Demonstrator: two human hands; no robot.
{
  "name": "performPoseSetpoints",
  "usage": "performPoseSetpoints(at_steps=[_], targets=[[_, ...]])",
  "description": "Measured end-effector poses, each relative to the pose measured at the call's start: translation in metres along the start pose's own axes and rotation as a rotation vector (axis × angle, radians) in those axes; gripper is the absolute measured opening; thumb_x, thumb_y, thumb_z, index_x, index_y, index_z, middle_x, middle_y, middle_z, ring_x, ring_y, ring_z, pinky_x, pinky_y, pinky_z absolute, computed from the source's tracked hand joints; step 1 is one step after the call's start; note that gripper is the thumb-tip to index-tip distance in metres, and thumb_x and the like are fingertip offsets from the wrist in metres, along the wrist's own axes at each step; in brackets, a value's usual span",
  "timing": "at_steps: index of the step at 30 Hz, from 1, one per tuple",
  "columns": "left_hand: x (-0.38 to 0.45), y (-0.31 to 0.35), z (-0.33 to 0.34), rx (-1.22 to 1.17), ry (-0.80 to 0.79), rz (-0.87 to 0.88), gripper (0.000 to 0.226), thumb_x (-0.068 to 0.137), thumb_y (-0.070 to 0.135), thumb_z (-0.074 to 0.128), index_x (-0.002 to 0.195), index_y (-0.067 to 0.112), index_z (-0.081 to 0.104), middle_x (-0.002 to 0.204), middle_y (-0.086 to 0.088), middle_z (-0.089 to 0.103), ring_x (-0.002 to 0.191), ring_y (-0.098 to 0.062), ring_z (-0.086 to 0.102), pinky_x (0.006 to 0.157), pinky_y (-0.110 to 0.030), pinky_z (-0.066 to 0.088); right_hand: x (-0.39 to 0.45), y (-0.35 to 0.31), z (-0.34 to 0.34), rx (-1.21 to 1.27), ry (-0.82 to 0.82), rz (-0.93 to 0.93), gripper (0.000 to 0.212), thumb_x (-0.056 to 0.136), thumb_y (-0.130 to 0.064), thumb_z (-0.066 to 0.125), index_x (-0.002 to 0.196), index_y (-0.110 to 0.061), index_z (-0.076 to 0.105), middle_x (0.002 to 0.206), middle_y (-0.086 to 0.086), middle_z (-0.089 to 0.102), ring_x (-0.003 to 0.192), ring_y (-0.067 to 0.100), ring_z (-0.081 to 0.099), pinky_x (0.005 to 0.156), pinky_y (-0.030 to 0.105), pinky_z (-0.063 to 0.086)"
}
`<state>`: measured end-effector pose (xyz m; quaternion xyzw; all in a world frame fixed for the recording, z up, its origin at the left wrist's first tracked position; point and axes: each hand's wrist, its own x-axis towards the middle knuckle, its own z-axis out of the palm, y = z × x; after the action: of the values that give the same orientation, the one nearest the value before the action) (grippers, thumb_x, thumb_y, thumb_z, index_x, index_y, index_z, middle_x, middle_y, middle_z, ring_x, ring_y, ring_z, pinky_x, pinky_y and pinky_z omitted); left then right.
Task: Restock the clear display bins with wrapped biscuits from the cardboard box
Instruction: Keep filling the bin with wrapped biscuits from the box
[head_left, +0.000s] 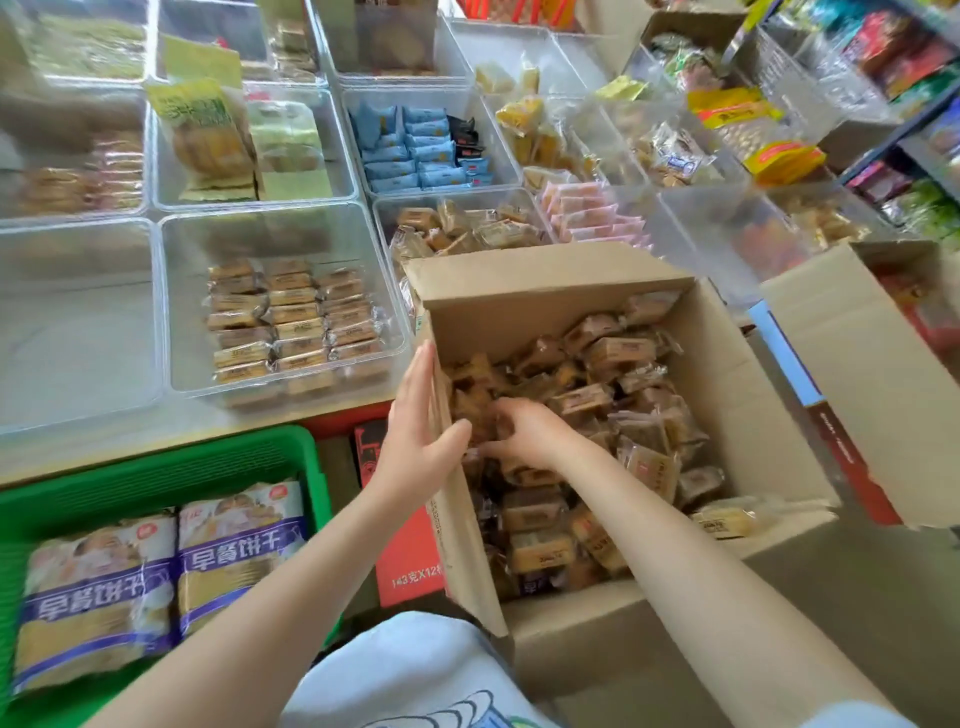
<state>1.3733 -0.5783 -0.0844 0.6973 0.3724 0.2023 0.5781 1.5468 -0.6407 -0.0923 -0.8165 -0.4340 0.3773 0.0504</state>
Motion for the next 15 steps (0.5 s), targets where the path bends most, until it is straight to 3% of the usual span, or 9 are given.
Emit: performPoseSetpoints(at_steps=[2,4,9,11,13,15], targets=[[-0.001,0.000,-0.002,-0.012,-0.001,-0.019,0.090,0.084,0.028,0.055,0.159,0.045,0.009,0.165,0.025,0.012,0.152,-0.004,0.015,0.122,-0.051,0.027,0.008,-0.007,0.009,0.039,0.005,0.011,0.058,0.088,-0.036,0.075,0.139,-0.019,0.052,0.134,0.003,0.060,0.120,0.026,0.059,0.093,0.035,0.050],[-0.002,-0.001,-0.002,-0.019,0.001,-0.013,0.088,0.085,0.029,0.055,0.159,0.045,0.009,0.165,0.024,0.012,0.152,-0.006,0.018,0.121,-0.051,0.029,0.014,-0.008,0.012,0.050,0.027,0.010,0.052,0.087,-0.036,0.075,0.132,-0.019,0.056,0.129,0.004,0.063,0.115,0.026,0.061,0.094,0.040,0.052],[-0.002,-0.004,-0.002,-0.033,-0.002,0.000,0.088,0.087,0.035,0.059,0.158,0.047,0.009,0.164,0.024,0.013,0.151,-0.005,0.020,0.121,-0.050,0.030,0.002,0.000,-0.019,0.164,0.107,-0.055,0.035,0.082,-0.039,0.078,0.107,-0.020,0.062,0.102,-0.004,0.063,0.093,0.018,0.064,0.074,0.031,0.053],[0.000,-0.004,-0.002,-0.038,-0.012,0.005,0.087,0.088,0.040,0.063,0.157,0.050,0.010,0.164,0.026,0.013,0.150,-0.005,0.020,0.120,-0.048,0.032,-0.009,0.004,-0.038,0.325,0.166,-0.101,0.033,0.080,-0.042,0.075,0.100,-0.022,0.058,0.100,0.001,0.063,0.094,0.023,0.064,0.078,0.037,0.056],[0.000,0.001,-0.006,-0.063,-0.021,-0.011,0.081,0.092,0.043,0.068,0.154,0.053,0.018,0.160,0.028,0.018,0.147,-0.003,0.024,0.113,-0.037,0.040,-0.021,0.001,-0.056,0.599,0.185,-0.173,0.033,0.079,-0.041,0.072,0.099,-0.020,0.057,0.104,0.010,0.068,0.100,0.029,0.067,0.080,0.042,0.059],[-0.001,0.012,-0.019,-0.068,0.019,-0.021,0.060,0.094,0.044,0.066,0.146,0.051,0.036,0.151,0.026,0.033,0.136,0.001,0.036,0.100,-0.024,0.044,-0.031,-0.014,-0.071,0.756,0.157,-0.267,0.029,0.087,-0.036,0.070,0.106,-0.016,0.061,0.105,0.010,0.071,0.103,0.027,0.069,0.082,0.042,0.058]])
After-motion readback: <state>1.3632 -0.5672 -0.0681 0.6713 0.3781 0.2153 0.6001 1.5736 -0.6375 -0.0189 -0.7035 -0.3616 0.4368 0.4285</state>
